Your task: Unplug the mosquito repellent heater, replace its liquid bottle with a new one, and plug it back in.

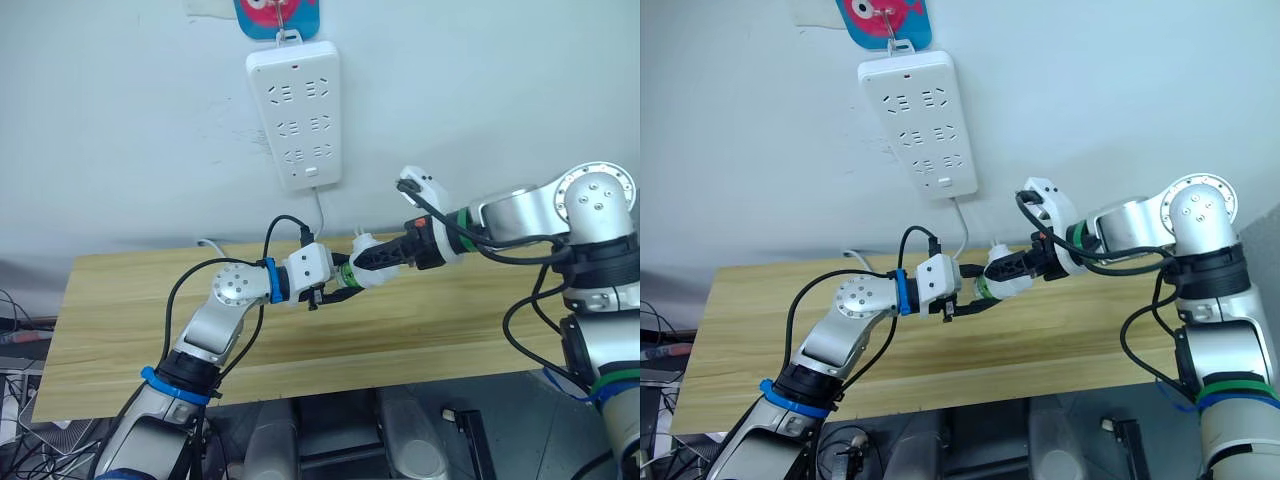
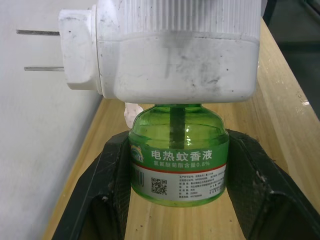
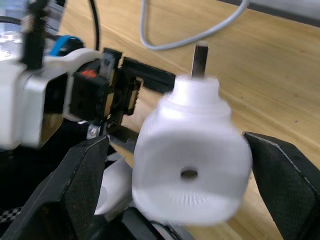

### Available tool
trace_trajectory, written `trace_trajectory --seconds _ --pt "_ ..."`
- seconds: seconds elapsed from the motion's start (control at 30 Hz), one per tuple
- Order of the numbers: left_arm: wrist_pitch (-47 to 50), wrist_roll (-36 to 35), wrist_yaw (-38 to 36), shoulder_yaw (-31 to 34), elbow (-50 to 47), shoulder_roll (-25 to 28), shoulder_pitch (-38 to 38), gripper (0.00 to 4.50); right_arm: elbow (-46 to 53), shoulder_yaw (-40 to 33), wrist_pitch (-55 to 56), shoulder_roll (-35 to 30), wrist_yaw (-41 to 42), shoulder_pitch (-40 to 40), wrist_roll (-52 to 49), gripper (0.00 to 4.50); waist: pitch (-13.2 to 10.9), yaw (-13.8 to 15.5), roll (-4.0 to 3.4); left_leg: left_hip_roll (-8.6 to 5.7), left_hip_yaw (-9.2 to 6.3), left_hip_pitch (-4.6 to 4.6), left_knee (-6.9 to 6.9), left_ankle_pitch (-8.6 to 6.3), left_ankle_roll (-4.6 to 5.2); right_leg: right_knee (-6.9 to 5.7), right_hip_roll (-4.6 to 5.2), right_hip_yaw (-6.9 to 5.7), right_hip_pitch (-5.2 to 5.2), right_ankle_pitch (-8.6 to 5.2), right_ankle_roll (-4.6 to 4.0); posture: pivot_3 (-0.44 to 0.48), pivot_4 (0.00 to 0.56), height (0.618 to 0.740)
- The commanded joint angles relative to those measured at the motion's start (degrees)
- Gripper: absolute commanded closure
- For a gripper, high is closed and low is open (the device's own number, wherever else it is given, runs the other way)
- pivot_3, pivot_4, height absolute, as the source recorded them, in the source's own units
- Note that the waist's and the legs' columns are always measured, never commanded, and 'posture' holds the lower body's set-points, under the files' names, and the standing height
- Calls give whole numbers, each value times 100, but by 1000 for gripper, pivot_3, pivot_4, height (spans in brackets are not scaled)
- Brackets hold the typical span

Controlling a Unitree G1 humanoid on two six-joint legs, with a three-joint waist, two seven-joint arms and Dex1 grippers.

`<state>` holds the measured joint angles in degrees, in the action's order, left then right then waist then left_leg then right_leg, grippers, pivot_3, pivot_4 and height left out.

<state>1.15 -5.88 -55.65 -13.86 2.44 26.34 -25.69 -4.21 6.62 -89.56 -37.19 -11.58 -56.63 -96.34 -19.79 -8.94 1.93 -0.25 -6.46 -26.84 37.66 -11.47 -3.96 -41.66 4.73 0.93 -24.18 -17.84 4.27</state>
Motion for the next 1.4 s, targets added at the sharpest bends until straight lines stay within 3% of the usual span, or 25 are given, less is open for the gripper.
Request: trace_trajectory --seconds 0.03,0.3,0.63,1.03,1.4 --pt "-26 -204 85 235 -323 22 148 2270 697 -302 408 -107 175 318 -319 64 0 -6 0 0 0 0 0 0 0 -1 0 0 0 0 0 -241 282 730" --pt "41 -340 172 481 -551 98 447 2270 1741 -645 1523 136 238 1196 -150 64 0 -40 0 1 -2 1 3 0 0 -4 -1 -2 2 0 0 -237 284 730" --pt "111 -617 316 723 -818 59 776 2270 3316 -861 2731 294 946 2378 1232 64 0 -38 0 0 -4 5 3 0 0 -3 -2 -1 5 0 0 -241 295 730" --pt "170 -1021 459 966 -1053 -44 949 2270 4038 -611 3280 484 1180 3297 2606 64 0 -28 0 2 -5 9 2 0 0 -3 -4 0 7 0 0 -242 298 730" --pt "242 -1304 654 1092 -1247 -155 1146 2270 4423 -626 3510 1069 750 3628 2636 64 0 -29 0 4 -4 12 2 0 0 -3 -6 1 10 0 0 -254 296 730"
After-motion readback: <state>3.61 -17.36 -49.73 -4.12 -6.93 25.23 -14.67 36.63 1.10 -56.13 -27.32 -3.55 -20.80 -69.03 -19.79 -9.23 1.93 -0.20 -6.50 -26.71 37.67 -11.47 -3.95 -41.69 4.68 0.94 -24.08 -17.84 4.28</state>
